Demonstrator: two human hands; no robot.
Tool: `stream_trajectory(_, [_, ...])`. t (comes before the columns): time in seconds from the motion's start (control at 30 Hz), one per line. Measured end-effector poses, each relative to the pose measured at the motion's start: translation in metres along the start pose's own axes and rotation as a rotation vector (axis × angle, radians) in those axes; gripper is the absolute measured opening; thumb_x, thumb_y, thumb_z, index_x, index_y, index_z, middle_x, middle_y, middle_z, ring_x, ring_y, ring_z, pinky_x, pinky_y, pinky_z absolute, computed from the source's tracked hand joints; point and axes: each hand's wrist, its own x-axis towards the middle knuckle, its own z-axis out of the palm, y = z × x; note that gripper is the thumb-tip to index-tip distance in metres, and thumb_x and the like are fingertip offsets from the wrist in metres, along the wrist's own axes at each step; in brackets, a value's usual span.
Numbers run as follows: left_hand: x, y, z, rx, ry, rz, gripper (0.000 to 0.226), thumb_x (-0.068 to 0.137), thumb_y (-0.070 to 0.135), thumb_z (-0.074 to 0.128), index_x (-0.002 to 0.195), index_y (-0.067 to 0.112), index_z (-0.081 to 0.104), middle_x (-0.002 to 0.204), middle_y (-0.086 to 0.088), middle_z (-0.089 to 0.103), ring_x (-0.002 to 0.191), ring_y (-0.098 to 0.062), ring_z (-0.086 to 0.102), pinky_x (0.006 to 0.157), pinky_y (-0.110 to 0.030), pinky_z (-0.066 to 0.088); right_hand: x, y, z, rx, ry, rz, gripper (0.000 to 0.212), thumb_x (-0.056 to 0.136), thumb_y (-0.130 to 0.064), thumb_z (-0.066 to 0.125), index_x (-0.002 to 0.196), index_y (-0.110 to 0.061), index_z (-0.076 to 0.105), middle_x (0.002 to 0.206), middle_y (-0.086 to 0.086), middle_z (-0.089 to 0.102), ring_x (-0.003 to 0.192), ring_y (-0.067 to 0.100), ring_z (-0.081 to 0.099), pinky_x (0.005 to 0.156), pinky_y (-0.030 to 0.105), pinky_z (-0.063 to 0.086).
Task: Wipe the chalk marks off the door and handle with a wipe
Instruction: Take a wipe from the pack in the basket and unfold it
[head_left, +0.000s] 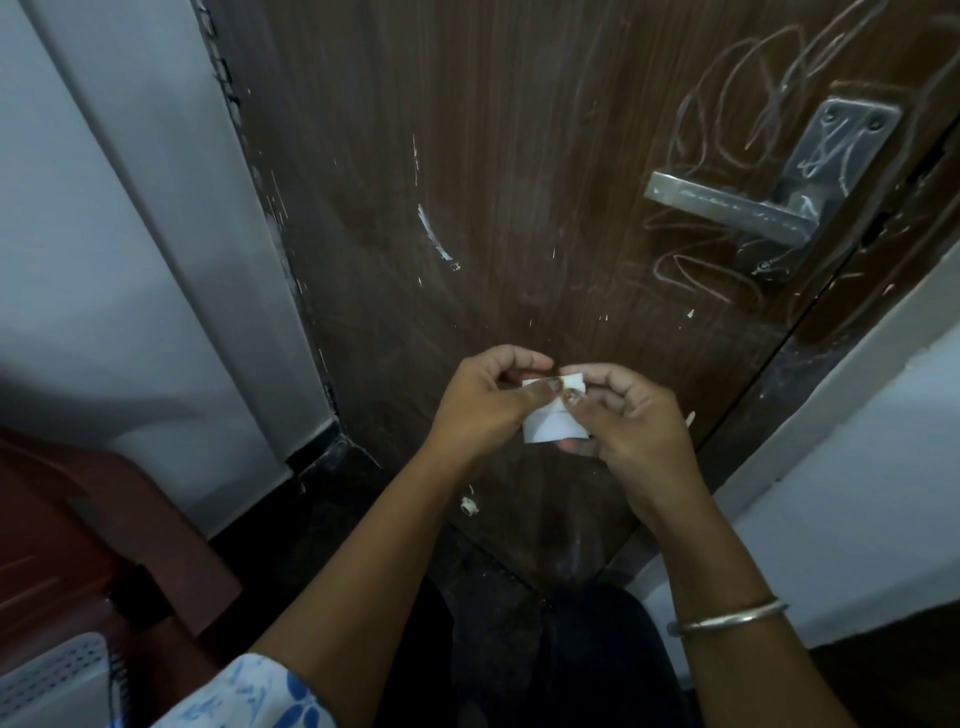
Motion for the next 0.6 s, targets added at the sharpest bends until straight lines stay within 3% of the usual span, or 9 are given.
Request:
stream_trajectory(0.1, [-0.003,0.002,0.000,-0.050,-0.034,-0.035,0.004,0.083,0.011,0.065,0.083,0.014,0.068,0.074,-0.005,0.065,0.064,-0.011,0.062,0.052,-0.023,0.050,0.000,-0.001,0.000,0.035,0.023,-0.037,0.022,0.085,0.002,0.061,0.089,-0.019,0.069,0.086,0.005,0.072,0.079,0.016,0.071,0.058,0.021,0.055])
stream_trajectory(0.23, [-0.004,0.004,0.004,-0.119,-0.032,-0.005,0.007,0.082,0.003,0.064,0.082,0.008,0.068,0.076,-0.014,0.066,0.066,-0.016,0.064,0.059,-0.024,0.054,0.000,-0.006,0.000,0.067,0.040,-0.087,0.031,0.076,0.013,0.062,0.084,-0.016,0.068,0.082,0.006,0.071,0.072,0.012,0.069,0.059,0.017,0.052])
stream_trajectory(0.37, [-0.003,0.010,0.008,-0.114,-0.025,0.061,0.017,0.073,-0.004,0.071,0.080,0.012,0.070,0.074,-0.009,0.069,0.069,-0.014,0.064,0.067,-0.027,0.054,-0.001,-0.009,-0.001,0.233,0.093,-0.070,0.034,0.077,0.007,0.066,0.104,-0.012,0.063,0.086,0.006,0.071,0.078,0.013,0.069,0.063,0.019,0.052])
stream_trajectory(0.47, [-0.001,0.018,0.015,-0.134,-0.040,0.120,0.027,0.070,-0.011,0.069,0.082,0.014,0.066,0.073,-0.003,0.067,0.067,-0.007,0.063,0.066,-0.021,0.054,0.000,-0.013,-0.001,0.334,0.162,-0.037,0.040,0.078,0.005,0.066,0.113,-0.010,0.057,0.088,0.008,0.072,0.080,0.015,0.070,0.065,0.019,0.053])
stream_trajectory(0.6, [0.003,0.029,0.026,-0.124,-0.057,0.186,0.034,0.070,-0.014,0.068,0.087,0.014,0.060,0.079,-0.001,0.063,0.066,0.000,0.061,0.060,-0.015,0.050,0.000,-0.019,-0.004,0.361,0.230,-0.100,0.026,0.081,0.007,0.061,0.098,-0.012,0.063,0.091,0.011,0.068,0.086,0.020,0.066,0.071,0.025,0.054])
